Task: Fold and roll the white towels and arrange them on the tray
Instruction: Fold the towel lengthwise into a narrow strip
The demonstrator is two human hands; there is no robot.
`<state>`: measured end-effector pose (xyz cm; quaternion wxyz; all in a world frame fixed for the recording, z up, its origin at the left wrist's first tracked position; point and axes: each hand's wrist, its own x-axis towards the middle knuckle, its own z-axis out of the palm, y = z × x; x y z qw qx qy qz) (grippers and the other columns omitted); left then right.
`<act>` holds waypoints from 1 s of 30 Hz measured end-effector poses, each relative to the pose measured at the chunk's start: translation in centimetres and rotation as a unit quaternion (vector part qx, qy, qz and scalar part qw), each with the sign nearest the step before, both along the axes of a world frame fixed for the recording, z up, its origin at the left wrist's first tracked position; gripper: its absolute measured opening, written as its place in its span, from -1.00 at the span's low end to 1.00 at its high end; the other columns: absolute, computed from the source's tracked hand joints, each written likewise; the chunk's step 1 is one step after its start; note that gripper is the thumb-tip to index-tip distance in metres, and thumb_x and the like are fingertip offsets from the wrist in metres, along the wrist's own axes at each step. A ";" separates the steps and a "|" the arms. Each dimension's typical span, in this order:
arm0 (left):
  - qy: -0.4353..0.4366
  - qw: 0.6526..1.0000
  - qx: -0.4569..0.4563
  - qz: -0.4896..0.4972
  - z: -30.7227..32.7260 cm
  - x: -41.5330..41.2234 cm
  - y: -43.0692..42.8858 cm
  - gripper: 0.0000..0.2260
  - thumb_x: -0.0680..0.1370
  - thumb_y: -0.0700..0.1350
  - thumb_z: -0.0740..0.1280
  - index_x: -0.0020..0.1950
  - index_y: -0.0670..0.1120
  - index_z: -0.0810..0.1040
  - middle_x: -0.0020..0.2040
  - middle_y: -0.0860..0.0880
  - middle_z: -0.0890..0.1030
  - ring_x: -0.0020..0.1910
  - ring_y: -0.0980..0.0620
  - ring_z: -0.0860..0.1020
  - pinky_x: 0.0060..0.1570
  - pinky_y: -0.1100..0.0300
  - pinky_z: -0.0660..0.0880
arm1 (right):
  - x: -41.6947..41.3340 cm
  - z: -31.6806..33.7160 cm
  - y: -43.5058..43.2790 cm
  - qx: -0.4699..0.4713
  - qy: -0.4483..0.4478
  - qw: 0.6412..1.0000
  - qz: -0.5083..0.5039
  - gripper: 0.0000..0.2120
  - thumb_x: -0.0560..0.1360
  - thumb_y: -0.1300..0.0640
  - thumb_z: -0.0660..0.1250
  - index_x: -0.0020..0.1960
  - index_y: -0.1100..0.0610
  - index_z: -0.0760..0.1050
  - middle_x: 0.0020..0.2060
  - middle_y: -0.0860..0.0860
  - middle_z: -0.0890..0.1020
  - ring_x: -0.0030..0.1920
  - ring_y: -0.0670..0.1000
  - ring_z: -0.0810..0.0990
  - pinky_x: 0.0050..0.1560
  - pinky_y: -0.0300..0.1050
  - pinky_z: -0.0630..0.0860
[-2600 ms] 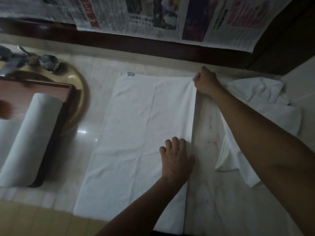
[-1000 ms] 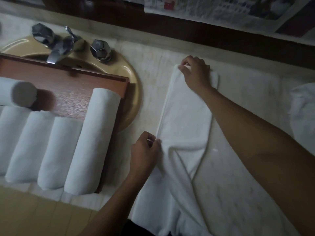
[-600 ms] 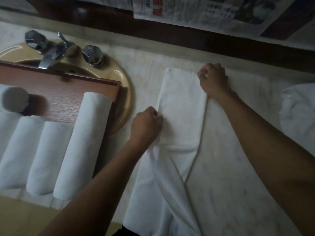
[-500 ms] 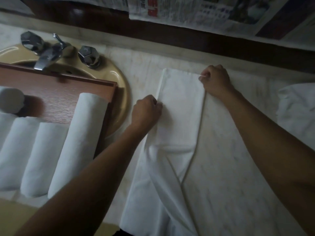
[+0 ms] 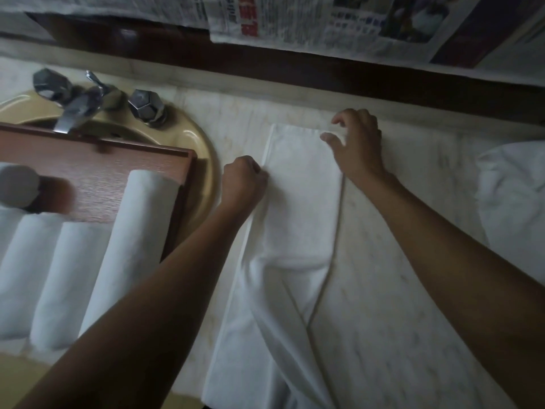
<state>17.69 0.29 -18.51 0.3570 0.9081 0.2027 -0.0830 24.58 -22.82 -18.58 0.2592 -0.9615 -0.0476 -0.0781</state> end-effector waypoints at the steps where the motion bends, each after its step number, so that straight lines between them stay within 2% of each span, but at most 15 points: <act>1: -0.003 1.000 -0.001 0.003 0.0 0.0 0.0 -0.94 0.54 -0.10 0.38 -0.12 -0.05 0.62 -0.17 -0.05 0.67 -0.24 -0.11 0.65 -0.11 0.01 0.65 | -0.5 -0.1 1.3 -0.019 -0.020 0.998 0.057 -0.71 0.57 -0.06 0.36 0.25 0.01 0.53 0.24 0.04 0.54 0.27 0.15 0.47 0.22 0.03 0.38; 2: -0.009 1.000 -0.002 0.004 0.1 -0.2 -0.1 -0.94 0.55 -0.10 0.38 -0.11 -0.05 0.61 -0.16 -0.05 0.66 -0.21 -0.10 0.64 -0.10 0.01 0.64 | -1.0 -0.5 2.6 -0.052 -0.018 0.991 0.122 -0.64 0.60 -0.09 0.29 0.36 -0.02 0.51 0.35 0.06 0.51 0.36 0.17 0.44 0.32 0.09 0.37; 4: -0.023 1.000 -0.009 0.004 0.4 -1.1 -0.2 -0.93 0.57 -0.08 0.38 -0.06 -0.06 0.58 -0.15 -0.05 0.65 -0.20 -0.07 0.63 -0.14 0.03 0.62 | -2.5 -2.1 4.8 -0.132 0.037 0.968 0.212 -0.53 0.65 -0.15 0.13 0.53 -0.09 0.36 0.56 0.04 0.33 0.56 0.15 0.24 0.52 0.21 0.18; 6: -0.026 0.999 -0.021 0.001 0.6 -3.1 -0.2 -0.92 0.58 -0.07 0.38 0.00 -0.06 0.56 -0.15 -0.05 0.65 -0.24 -0.02 0.62 -0.22 0.08 0.61 | -3.3 -3.5 5.5 -0.175 0.074 0.957 0.218 -0.49 0.69 -0.18 -0.02 0.62 -0.15 0.17 0.65 -0.04 0.14 0.65 0.08 0.02 0.58 0.29 -0.01; 7: -0.024 0.999 -0.021 -0.001 0.7 -4.4 -0.2 -0.91 0.58 -0.08 0.39 0.02 -0.07 0.56 -0.17 -0.04 0.64 -0.26 0.01 0.61 -0.27 0.13 0.58 | -3.2 -3.9 5.4 -0.180 0.073 0.958 0.211 -0.48 0.69 -0.19 -0.07 0.64 -0.16 0.12 0.66 -0.06 0.10 0.65 0.06 -0.02 0.59 0.30 -0.04; 9: -0.014 1.000 -0.022 0.003 0.8 -7.3 0.0 -0.92 0.56 -0.10 0.41 0.01 -0.06 0.56 -0.19 0.00 0.63 -0.29 0.08 0.58 -0.34 0.18 0.51 | -2.3 -3.9 5.1 -0.187 0.070 0.959 0.200 -0.48 0.69 -0.18 -0.09 0.64 -0.17 0.09 0.66 -0.08 0.09 0.66 0.04 -0.02 0.59 0.30 -0.05; 11: 0.011 1.000 -0.025 0.017 0.9 -10.4 0.2 -0.92 0.54 -0.09 0.43 -0.01 -0.02 0.57 -0.22 0.06 0.61 -0.28 0.12 0.57 -0.29 0.18 0.47 | -1.1 -3.8 5.1 -0.196 0.073 0.957 0.199 -0.49 0.70 -0.18 -0.09 0.64 -0.20 0.07 0.66 -0.09 0.09 0.66 0.04 -0.01 0.59 0.30 -0.04; 14: 0.036 0.998 -0.049 0.034 1.0 -13.6 0.4 -0.92 0.51 -0.06 0.46 -0.08 0.03 0.58 -0.24 0.09 0.64 -0.27 0.11 0.61 -0.21 0.18 0.53 | 0.0 -3.7 5.1 -0.208 0.077 0.956 0.191 -0.50 0.70 -0.18 -0.12 0.64 -0.21 0.05 0.66 -0.10 0.08 0.66 0.04 -0.02 0.59 0.29 -0.05; 19: 0.068 0.993 -0.080 0.052 1.0 -16.0 0.5 -0.96 0.50 -0.04 0.43 -0.13 0.05 0.60 -0.27 0.06 0.69 -0.29 0.09 0.66 -0.22 0.12 0.63 | 1.4 -3.4 5.4 -0.206 0.075 0.957 0.188 -0.50 0.71 -0.17 -0.14 0.64 -0.18 0.06 0.66 -0.07 0.09 0.65 0.06 -0.01 0.58 0.32 -0.03; 24: 0.097 0.986 -0.107 0.078 1.7 -15.6 0.8 -0.94 0.52 -0.10 0.42 -0.16 -0.02 0.61 -0.42 0.03 0.67 -0.42 0.13 0.63 -0.26 0.19 0.58 | 1.6 -3.3 6.1 -0.204 0.087 0.958 0.181 -0.51 0.73 -0.14 -0.06 0.65 -0.16 0.07 0.67 -0.01 0.06 0.66 0.10 -0.05 0.58 0.35 -0.07; 27: 0.126 0.979 -0.145 0.070 2.5 -15.2 1.3 -0.91 0.56 -0.14 0.40 -0.15 -0.08 0.63 -0.42 -0.01 0.67 -0.43 0.04 0.64 -0.39 0.17 0.56 | -1.4 -2.7 6.5 -0.163 0.053 0.966 0.193 -0.52 0.71 -0.10 0.10 0.61 -0.07 0.23 0.64 0.08 0.15 0.65 0.15 0.03 0.58 0.31 -0.05; 29: 0.140 0.973 -0.167 0.073 3.0 -15.0 1.5 -0.91 0.56 -0.16 0.38 -0.14 -0.11 0.63 -0.41 -0.03 0.68 -0.38 -0.08 0.67 -0.42 0.09 0.59 | -4.5 -3.1 6.4 -0.140 0.029 0.960 0.240 -0.54 0.69 -0.11 0.11 0.56 -0.04 0.34 0.61 0.06 0.25 0.63 0.14 0.13 0.57 0.29 0.00; 30: 0.142 0.974 -0.164 0.070 3.2 -14.9 1.6 -0.90 0.56 -0.16 0.37 -0.14 -0.10 0.63 -0.41 -0.03 0.68 -0.36 -0.10 0.68 -0.40 0.08 0.61 | -5.8 -3.6 6.3 -0.143 0.031 0.955 0.258 -0.54 0.69 -0.12 0.09 0.56 -0.04 0.34 0.61 0.03 0.25 0.63 0.11 0.14 0.57 0.28 0.00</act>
